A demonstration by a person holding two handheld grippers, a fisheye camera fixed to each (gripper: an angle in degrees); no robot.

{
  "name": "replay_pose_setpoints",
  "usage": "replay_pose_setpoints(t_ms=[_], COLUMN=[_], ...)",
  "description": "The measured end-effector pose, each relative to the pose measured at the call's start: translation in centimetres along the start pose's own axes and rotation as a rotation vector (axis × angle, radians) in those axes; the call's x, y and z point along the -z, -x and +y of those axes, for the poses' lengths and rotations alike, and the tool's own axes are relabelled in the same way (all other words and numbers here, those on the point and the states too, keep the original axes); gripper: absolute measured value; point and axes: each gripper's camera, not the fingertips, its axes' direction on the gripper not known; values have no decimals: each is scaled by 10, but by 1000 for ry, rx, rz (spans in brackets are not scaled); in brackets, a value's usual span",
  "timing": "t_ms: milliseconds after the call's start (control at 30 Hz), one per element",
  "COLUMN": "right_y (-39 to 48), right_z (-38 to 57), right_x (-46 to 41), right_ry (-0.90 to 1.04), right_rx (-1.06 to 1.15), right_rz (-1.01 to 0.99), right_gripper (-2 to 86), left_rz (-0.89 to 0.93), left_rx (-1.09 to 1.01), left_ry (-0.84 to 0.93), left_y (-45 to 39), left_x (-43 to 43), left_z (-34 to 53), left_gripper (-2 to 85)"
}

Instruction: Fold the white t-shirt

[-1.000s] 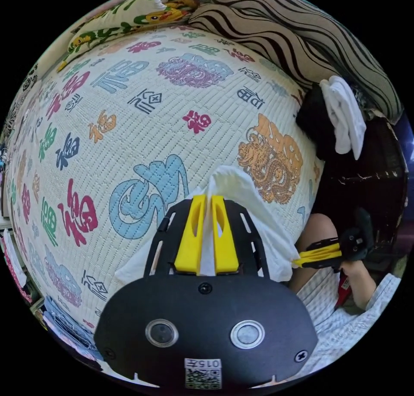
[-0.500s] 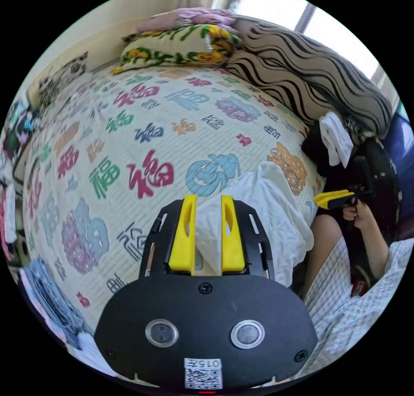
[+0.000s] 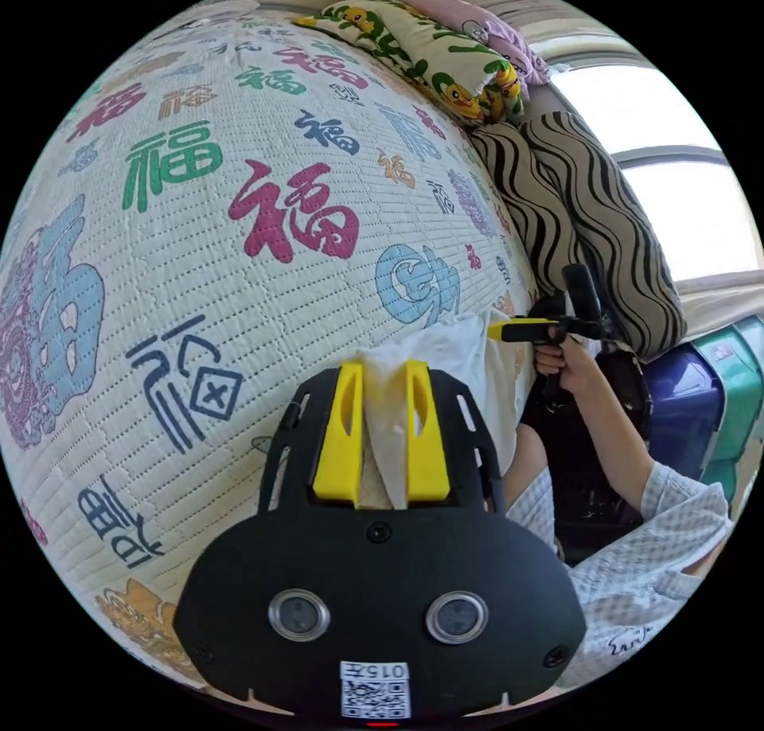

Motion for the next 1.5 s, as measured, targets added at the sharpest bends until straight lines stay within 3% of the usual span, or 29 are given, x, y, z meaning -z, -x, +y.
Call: replay_pose_setpoints(t_ms=[233, 467, 767, 900, 1133, 1333, 1500], right_y=[14, 42, 60, 66, 50, 49, 94], right_z=[-6, -14, 67, 138, 178, 190, 196], right_x=[18, 51, 46, 16, -49, -26, -26], right_ry=[-50, -191, -192, -102, 60, -75, -166], right_rx=[63, 172, 390, 457, 334, 191, 336], right_rz=[29, -2, -123, -63, 61, 114, 148], right_gripper=[18, 12, 12, 16, 43, 81, 101], left_rz=[12, 9, 143, 164, 80, 45, 46], left_rx=[-100, -142, -432, -543, -461, -436, -457], left_ry=[0, -182, -292, -221, -91, -92, -122], left_y=[6, 21, 4, -12, 2, 3, -5], left_x=[34, 88, 108, 84, 24, 15, 16], left_z=[-15, -30, 63, 132, 193, 198, 200], left_gripper=[23, 18, 17, 16, 22, 26, 24])
